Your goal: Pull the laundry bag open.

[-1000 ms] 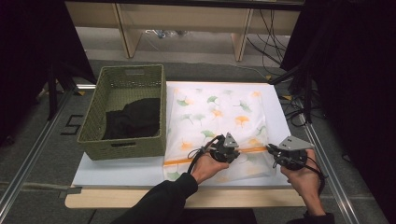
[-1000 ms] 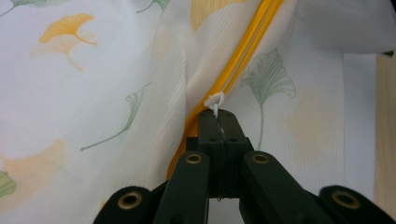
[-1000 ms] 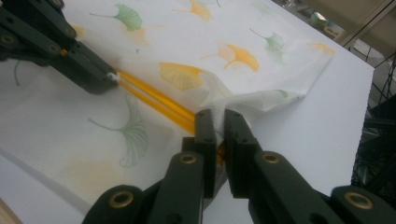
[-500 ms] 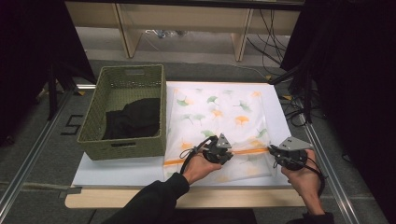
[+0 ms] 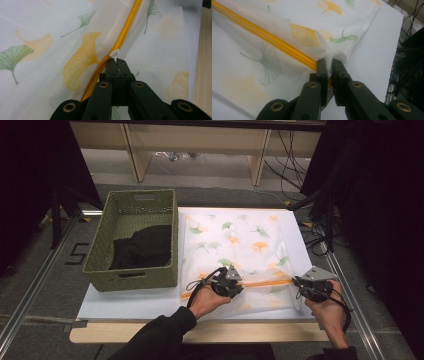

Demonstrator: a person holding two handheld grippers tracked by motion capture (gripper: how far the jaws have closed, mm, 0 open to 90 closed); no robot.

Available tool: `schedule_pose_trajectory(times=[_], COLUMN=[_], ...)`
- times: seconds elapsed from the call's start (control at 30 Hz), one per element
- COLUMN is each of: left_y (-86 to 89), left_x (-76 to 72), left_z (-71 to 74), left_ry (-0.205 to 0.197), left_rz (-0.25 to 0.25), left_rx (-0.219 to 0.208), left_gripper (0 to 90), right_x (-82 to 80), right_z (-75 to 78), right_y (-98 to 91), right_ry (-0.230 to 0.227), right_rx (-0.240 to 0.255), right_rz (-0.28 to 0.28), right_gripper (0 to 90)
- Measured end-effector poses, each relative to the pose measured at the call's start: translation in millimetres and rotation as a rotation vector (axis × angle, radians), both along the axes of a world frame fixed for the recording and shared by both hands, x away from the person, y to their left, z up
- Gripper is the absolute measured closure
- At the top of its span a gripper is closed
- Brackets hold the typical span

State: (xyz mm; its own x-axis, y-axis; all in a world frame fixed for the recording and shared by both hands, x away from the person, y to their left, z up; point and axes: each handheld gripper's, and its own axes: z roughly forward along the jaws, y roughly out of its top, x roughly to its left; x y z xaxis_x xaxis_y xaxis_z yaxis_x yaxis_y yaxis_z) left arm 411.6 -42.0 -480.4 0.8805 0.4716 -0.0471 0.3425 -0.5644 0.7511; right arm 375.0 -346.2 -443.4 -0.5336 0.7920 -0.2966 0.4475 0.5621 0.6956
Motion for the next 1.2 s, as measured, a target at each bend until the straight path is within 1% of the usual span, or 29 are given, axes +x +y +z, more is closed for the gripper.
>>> schedule_pose_trajectory(times=[0.03, 0.07, 0.1, 0.13, 0.2, 0.23, 0.3, 0.33, 0.4, 0.43, 0.47, 0.5, 0.57, 0.6, 0.63, 0.67, 0.7, 0.8, 0.87, 0.9, 0.93, 0.97, 1.0, 1.03, 1.07, 1.1, 1.13, 1.17, 1.2], left_y=[2.7, 2.7, 4.5, 9.1, 11.2, 13.1, 16.9, 18.2, 20.9, 21.9, 23.3, 24.3, 27.9, 29.5, 31.3, 33.2, 35.4, 43.6, 46.3, 49.0, 49.8, 52.8, 57.0, 57.0, 59.3, 60.9, 64.5, 66.3, 68.4], left_x=[-1.2, -1.2, -2.1, -4.0, -4.1, -4.2, -6.7, -7.9, -8.0, -8.8, -9.9, -10.7, -11.6, -11.0, -11.2, -11.7, -11.6, -11.5, -12.2, -11.8, -13.0, -13.2, -13.9, -13.9, -14.8, -15.1, -15.9, -16.0, -16.0], left_z=[0.6, 0.6, 1.6, 3.5, 3.7, 3.4, 4.3, 4.7, 4.9, 4.7, 4.6, 4.6, 2.9, 2.4, 1.9, 1.1, 1.6, 2.2, 2.4, 3.0, 2.6, 2.2, 1.9, 1.9, 1.6, 2.2, 3.2, 3.5, 4.0], left_ry=[0.006, 0.006, 0.005, -0.006, -0.004, -0.003, 0.005, 0.001, -0.005, 0.002, -0.002, -0.006, -0.004, -0.007, -0.003, 0.003, 0.003, 0.010, 0.012, 0.007, 0.013, 0.013, 0.011, 0.011, 0.017, 0.010, 0.016, 0.011, 0.005], left_rz=[0.015, 0.015, 0.011, 0.008, 0.007, 0.011, 0.016, 0.015, 0.005, 0.013, 0.013, 0.001, 0.016, 0.017, 0.016, 0.026, 0.021, 0.038, 0.044, 0.031, 0.046, 0.055, 0.051, 0.051, 0.052, 0.047, 0.058, 0.064, 0.054], left_rx=[-0.012, -0.012, -0.014, -0.015, -0.014, -0.015, -0.015, -0.013, -0.004, -0.004, -0.001, 0.001, 0.006, 0.011, 0.007, 0.004, 0.014, 0.002, 0.003, 0.017, 0.010, 0.013, 0.018, 0.018, 0.018, 0.021, 0.016, 0.022, 0.029], left_gripper=[90.0, 90.0, 90.0, 90.0, 90.0, 90.0, 90.0, 90.0, 90.0, 90.0, 90.0, 90.0, 90.0, 90.0, 90.0, 90.0, 90.0, 90.0, 90.0, 90.0, 90.0, 90.0, 90.0, 90.0, 90.0, 90.0, 90.0, 90.0, 90.0], right_x=[-0.2, -0.2, -0.8, 0.8, 0.5, 0.7, 0.3, 0.1, 0.1, 0.8, 1.7, 1.7, 2.2, 2.0, 1.5, 2.0, 2.0, 3.0, 2.4, 4.8, 4.8, 3.6, 3.7, 3.7, 4.0, 4.6, 3.5, 4.4, 5.0], right_z=[-0.5, -0.5, -0.9, -0.8, -1.4, -1.8, -2.2, -2.6, -2.5, -3.0, -3.0, -3.0, -3.3, -3.9, -3.9, -3.6, -3.4, -5.9, -6.2, -7.0, -7.0, -7.3, -7.4, -7.4, -7.6, -8.0, -8.8, -8.6, -8.6], right_y=[-1.1, -1.1, -0.5, -1.9, -1.7, -2.9, -2.2, -1.9, -2.4, -3.5, -4.2, -4.2, -5.0, -4.5, -4.4, -5.4, -5.8, -9.0, -9.1, -11.9, -11.9, -11.5, -11.2, -11.2, -10.8, -11.6, -12.2, -13.3, -13.8], right_ry=[0.007, 0.007, 0.012, 0.003, 0.008, 0.014, 0.013, 0.017, 0.019, 0.020, 0.018, 0.018, 0.016, 0.017, 0.021, 0.020, 0.019, 0.030, 0.034, 0.030, 0.030, 0.042, 0.040, 0.040, 0.037, 0.038, 0.049, 0.039, 0.040], right_rx=[0.002, 0.002, 0.018, 0.004, 0.015, 0.004, 0.003, 0.015, 0.015, 0.013, 0.005, 0.005, -0.004, 0.012, 0.020, 0.016, 0.016, 0.029, 0.027, 0.014, 0.014, 0.021, 0.026, 0.026, 0.031, 0.033, 0.031, 0.028, 0.030], right_rz=[-0.002, -0.002, -0.020, 0.000, -0.008, 0.003, -0.008, -0.012, -0.011, -0.007, 0.001, 0.001, 0.009, -0.002, -0.014, -0.006, -0.009, -0.015, -0.026, 0.002, 0.002, -0.013, -0.019, -0.019, -0.025, -0.027, -0.037, -0.034, -0.028], right_gripper=[85.9, 85.9, 85.9, 85.9, 85.9, 85.9, 85.9, 85.9, 85.9, 85.9, 85.9, 85.9, 85.9, 85.9, 85.9, 85.9, 85.9, 85.9, 85.9, 85.9, 85.9, 85.9, 85.9, 85.9, 85.9, 85.9, 85.9, 85.8, 85.9])
